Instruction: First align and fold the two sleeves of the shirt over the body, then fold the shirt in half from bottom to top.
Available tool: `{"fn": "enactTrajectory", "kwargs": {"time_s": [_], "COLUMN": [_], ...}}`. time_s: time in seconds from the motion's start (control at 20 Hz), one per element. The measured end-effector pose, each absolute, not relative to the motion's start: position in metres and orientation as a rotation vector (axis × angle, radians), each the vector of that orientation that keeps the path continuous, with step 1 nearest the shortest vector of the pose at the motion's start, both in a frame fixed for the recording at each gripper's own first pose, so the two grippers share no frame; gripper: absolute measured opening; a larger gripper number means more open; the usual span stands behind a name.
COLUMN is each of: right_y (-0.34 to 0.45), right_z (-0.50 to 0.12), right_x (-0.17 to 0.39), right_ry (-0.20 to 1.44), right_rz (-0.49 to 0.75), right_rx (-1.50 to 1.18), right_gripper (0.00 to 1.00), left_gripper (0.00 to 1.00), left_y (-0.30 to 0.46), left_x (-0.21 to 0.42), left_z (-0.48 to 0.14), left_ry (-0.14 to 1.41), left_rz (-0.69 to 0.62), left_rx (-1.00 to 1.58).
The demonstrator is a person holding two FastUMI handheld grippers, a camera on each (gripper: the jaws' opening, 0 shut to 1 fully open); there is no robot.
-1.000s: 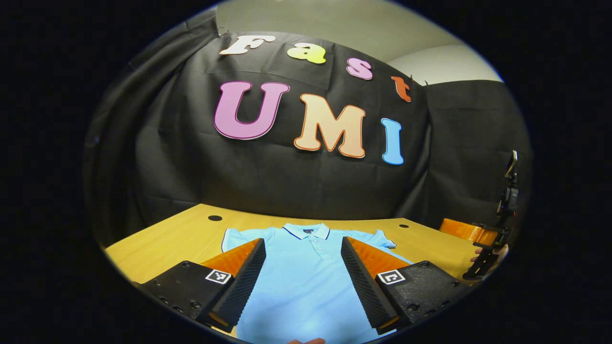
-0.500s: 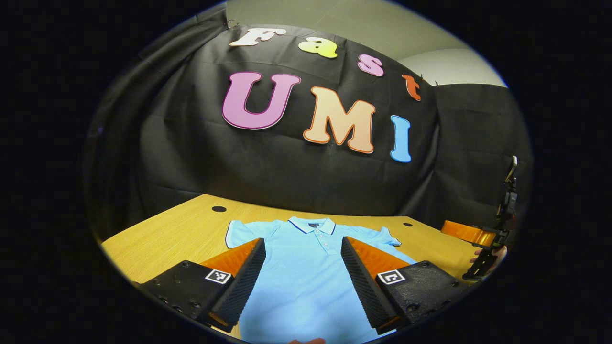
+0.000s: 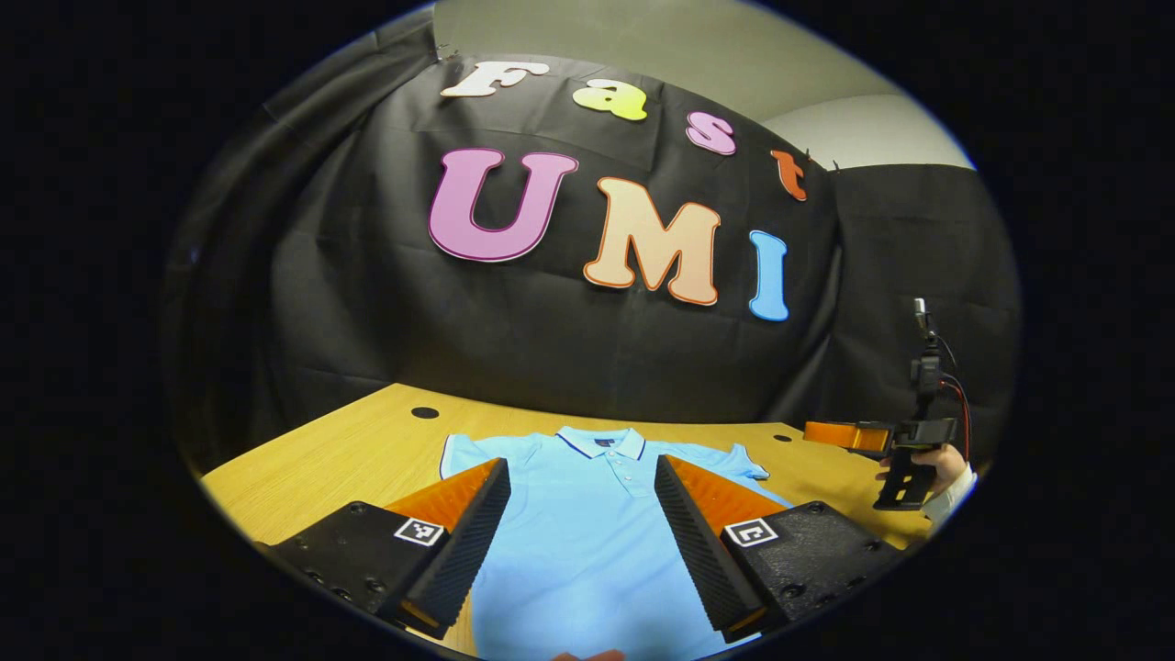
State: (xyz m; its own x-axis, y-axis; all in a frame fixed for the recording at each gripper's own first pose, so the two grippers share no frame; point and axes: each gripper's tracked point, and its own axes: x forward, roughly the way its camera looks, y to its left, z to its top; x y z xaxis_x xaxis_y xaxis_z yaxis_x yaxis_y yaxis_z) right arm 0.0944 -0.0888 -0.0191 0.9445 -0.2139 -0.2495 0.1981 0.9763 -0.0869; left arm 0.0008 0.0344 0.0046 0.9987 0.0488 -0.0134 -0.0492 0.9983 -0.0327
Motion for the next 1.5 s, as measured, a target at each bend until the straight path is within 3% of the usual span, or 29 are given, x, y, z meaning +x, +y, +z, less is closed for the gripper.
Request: {"fn": "enactTrajectory", "kwargs": {"time_s": [0.3, 0.6, 1.1, 1.25, 1.3, 1.35, 1.4, 1.5], "right_y": [-0.131, -0.174, -0.195, -0.198, -0.198, -0.2, -0.203, -0.199], "right_z": [-0.043, -0.109, -0.144, -0.149, -0.15, -0.15, -0.149, -0.15], "right_x": [0.153, 0.184, 0.189, 0.189, 0.188, 0.188, 0.186, 0.187], "right_ry": [0.451, 0.641, 0.69, 0.695, 0.696, 0.692, 0.695, 0.694], "right_rz": [-0.28, -0.383, -0.432, -0.438, -0.438, -0.442, -0.449, -0.432], "right_rx": [-0.001, -0.037, -0.026, -0.043, -0.05, -0.068, -0.092, -0.09], "right_gripper": [0.97, 0.94, 0.98, 0.93, 0.97, 0.92, 0.97, 0.86], "left_gripper": [0.94, 0.94, 0.94, 0.94, 0.94, 0.94, 0.94, 0.94], "left_y": [0.051, 0.065, 0.063, 0.068, 0.068, 0.069, 0.069, 0.069], "left_x": [-0.002, -0.001, -0.001, 0.002, 0.001, 0.001, 0.001, 0.001], "left_z": [0.011, 0.007, 0.004, 0.001, 0.002, 0.003, 0.002, 0.001], "left_ry": [0.001, 0.013, 0.035, 0.039, 0.037, 0.037, 0.037, 0.042], "left_rz": [0.074, 0.098, 0.092, 0.098, 0.1, 0.102, 0.103, 0.103], "left_rx": [-0.06, -0.066, -0.081, -0.076, -0.075, -0.073, -0.074, -0.076]}}
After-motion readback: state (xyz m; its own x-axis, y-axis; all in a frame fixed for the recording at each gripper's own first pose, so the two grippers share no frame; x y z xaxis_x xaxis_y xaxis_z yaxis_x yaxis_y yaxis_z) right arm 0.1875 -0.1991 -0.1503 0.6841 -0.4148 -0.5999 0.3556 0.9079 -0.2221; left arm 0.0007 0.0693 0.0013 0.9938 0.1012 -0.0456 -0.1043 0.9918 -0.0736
